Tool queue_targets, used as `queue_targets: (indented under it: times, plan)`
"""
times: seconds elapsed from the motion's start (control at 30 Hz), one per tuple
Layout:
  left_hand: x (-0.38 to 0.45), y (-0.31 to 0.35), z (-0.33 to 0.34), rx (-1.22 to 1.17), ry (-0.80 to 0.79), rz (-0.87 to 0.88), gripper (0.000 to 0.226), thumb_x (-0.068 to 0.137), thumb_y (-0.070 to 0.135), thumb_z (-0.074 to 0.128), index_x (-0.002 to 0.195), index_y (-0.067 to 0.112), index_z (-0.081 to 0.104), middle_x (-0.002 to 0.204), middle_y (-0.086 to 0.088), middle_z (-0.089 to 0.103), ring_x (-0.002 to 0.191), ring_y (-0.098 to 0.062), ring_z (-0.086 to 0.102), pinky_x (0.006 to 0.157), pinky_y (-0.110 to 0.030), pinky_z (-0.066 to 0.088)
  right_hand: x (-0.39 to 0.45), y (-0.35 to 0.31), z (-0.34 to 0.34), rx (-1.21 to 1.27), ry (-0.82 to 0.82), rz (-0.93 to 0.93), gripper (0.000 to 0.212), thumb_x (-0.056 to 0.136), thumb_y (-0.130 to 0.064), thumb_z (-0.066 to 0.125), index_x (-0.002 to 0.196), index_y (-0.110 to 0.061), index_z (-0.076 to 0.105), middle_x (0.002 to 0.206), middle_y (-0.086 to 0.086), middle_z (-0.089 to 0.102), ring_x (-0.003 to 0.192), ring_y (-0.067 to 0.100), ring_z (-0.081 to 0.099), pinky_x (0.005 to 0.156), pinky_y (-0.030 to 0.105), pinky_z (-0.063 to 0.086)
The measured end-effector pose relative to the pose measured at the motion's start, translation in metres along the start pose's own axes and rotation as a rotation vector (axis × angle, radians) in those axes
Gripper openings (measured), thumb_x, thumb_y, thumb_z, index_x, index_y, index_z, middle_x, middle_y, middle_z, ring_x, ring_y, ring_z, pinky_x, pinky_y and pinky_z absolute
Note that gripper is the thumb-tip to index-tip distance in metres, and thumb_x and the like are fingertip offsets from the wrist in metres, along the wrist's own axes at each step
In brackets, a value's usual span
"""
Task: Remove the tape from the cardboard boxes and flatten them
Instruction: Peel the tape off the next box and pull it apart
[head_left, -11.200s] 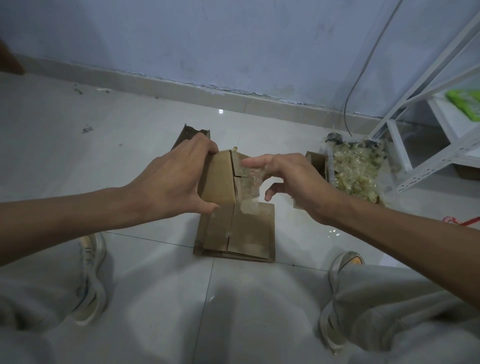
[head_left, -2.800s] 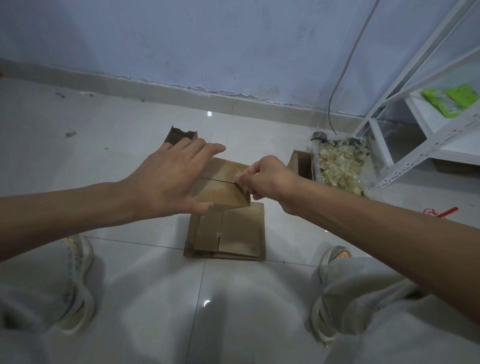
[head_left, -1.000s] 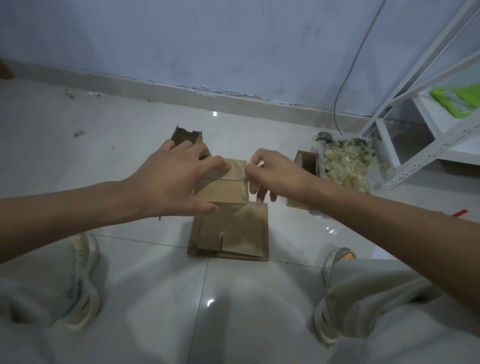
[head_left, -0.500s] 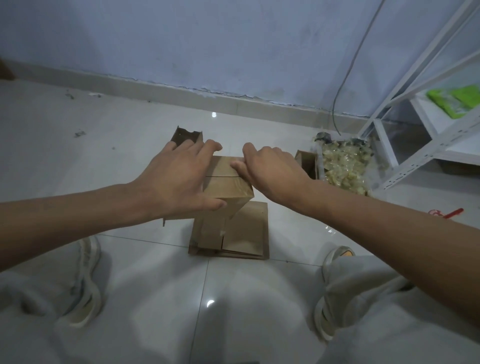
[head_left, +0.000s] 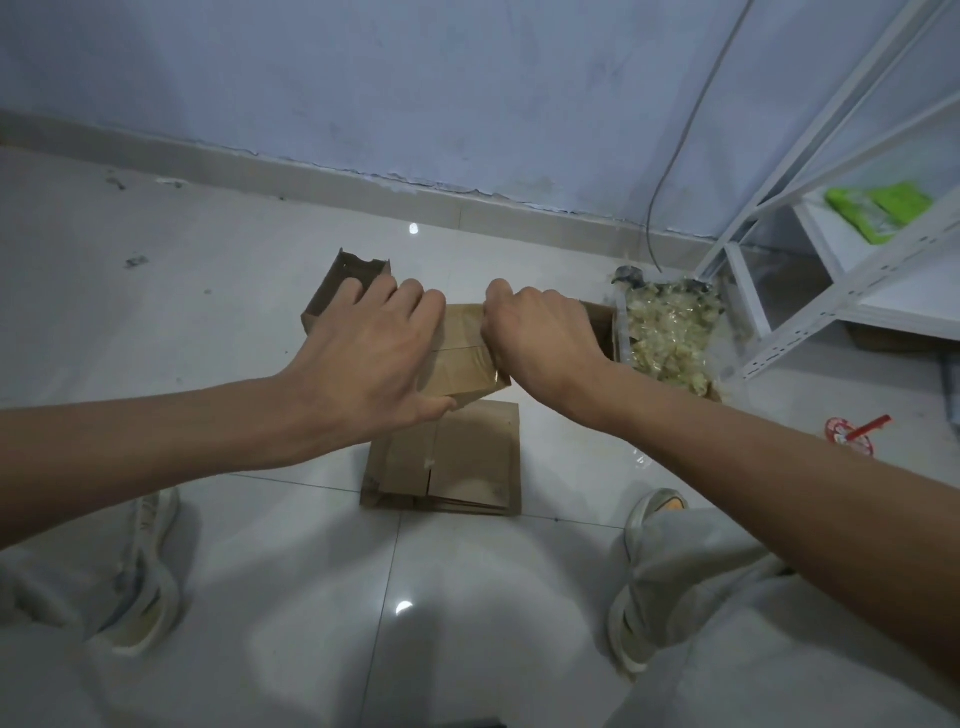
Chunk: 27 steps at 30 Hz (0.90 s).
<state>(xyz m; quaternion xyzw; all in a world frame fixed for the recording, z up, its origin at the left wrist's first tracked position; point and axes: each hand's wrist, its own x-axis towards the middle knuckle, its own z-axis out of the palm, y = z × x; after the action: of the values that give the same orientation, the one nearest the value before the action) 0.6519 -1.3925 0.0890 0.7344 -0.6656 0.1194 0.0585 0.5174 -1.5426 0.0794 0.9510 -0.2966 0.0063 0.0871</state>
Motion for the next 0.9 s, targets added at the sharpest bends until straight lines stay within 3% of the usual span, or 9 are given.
queue_targets:
  times: [0.1,0.17,0.23,0.3,0.4,0.5,0.63,0.73,0.9]
  plan:
    - [-0.001,0.001,0.007,-0.013,0.008,-0.005,0.069,0.075,0.076,0.058,0.107,0.016,0.046,0.1,-0.006,0.056,0.085,-0.02,0.032,0.075,-0.041,0.04,-0.002,0.002,0.002,0.07,0.045,0.047,0.013,0.1,-0.007,0.049,0.094,-0.013,0.04,0.066,0.001,0.038,0.053,0.02,0.033,0.048,0.035,0.016]
    - [-0.003,-0.002,0.013,-0.033,0.012,-0.03,0.07,0.075,0.078,0.055,0.109,0.019,0.042,0.103,-0.005,0.056,0.087,-0.018,0.031,0.077,-0.041,0.04,-0.004,0.002,0.006,0.151,0.098,0.017,0.018,0.112,-0.027,0.037,0.098,-0.016,0.038,0.066,0.0,0.043,0.054,0.021,0.039,0.048,0.034,0.02]
    - [-0.002,-0.003,0.013,-0.028,0.013,-0.047,0.072,0.075,0.079,0.055,0.112,0.019,0.041,0.106,-0.006,0.056,0.089,-0.018,0.032,0.078,-0.042,0.04,-0.004,0.002,0.009,0.291,0.112,0.005,0.034,0.112,-0.049,0.027,0.102,-0.018,0.038,0.07,0.0,0.054,0.057,0.024,0.051,0.05,0.038,0.036]
    - [0.0,-0.003,0.011,-0.016,0.002,-0.06,0.073,0.077,0.079,0.054,0.116,0.018,0.044,0.11,-0.006,0.056,0.091,-0.021,0.042,0.081,-0.043,0.041,0.001,0.003,0.01,0.507,0.094,0.044,0.04,0.108,-0.058,0.031,0.105,-0.019,0.04,0.076,0.002,0.062,0.064,0.026,0.06,0.056,0.048,0.052]
    - [0.0,-0.005,0.006,-0.083,-0.031,-0.063,0.076,0.082,0.082,0.048,0.125,0.02,0.047,0.116,-0.001,0.057,0.1,-0.023,0.053,0.085,-0.044,0.044,0.004,0.007,0.011,0.717,0.114,0.061,0.033,0.109,-0.05,0.044,0.101,-0.018,0.043,0.076,0.003,0.064,0.066,0.026,0.063,0.062,0.053,0.056]
    - [0.007,-0.014,-0.006,-0.401,-0.15,-0.191,0.078,0.085,0.081,0.054,0.138,0.026,0.043,0.135,0.004,0.057,0.116,-0.018,0.058,0.096,-0.045,0.047,0.001,0.011,0.01,0.532,0.171,-0.047,0.029,0.11,-0.047,0.039,0.101,-0.019,0.038,0.07,0.002,0.059,0.062,0.03,0.057,0.058,0.045,0.047]
    - [0.022,-0.039,-0.011,-0.907,-0.514,-0.475,0.11,0.064,0.089,0.07,0.155,0.042,0.031,0.16,0.003,0.038,0.135,-0.018,0.046,0.107,-0.041,0.043,-0.012,-0.005,0.003,0.431,0.239,-0.211,0.04,0.109,-0.053,0.025,0.105,-0.017,0.041,0.068,-0.003,0.055,0.052,0.024,0.052,0.05,0.037,0.041]
    - [0.017,-0.046,-0.005,-1.143,-0.744,-0.483,0.104,0.061,0.085,0.075,0.151,0.053,0.033,0.149,0.013,0.051,0.132,-0.016,0.055,0.112,-0.052,0.045,-0.023,-0.017,0.002,0.501,0.313,-0.243,0.04,0.11,-0.051,0.026,0.108,-0.016,0.046,0.071,-0.005,0.058,0.051,0.02,0.052,0.048,0.035,0.042]
    - [0.018,-0.028,-0.002,-1.336,-0.686,-0.509,0.071,0.074,0.063,0.085,0.133,0.039,0.055,0.122,0.011,0.072,0.113,-0.009,0.07,0.107,-0.042,0.052,-0.023,-0.007,-0.006,0.483,0.44,-0.229,0.028,0.112,-0.038,0.041,0.126,-0.016,0.052,0.117,0.001,0.061,0.076,0.021,0.066,0.052,0.038,0.05]
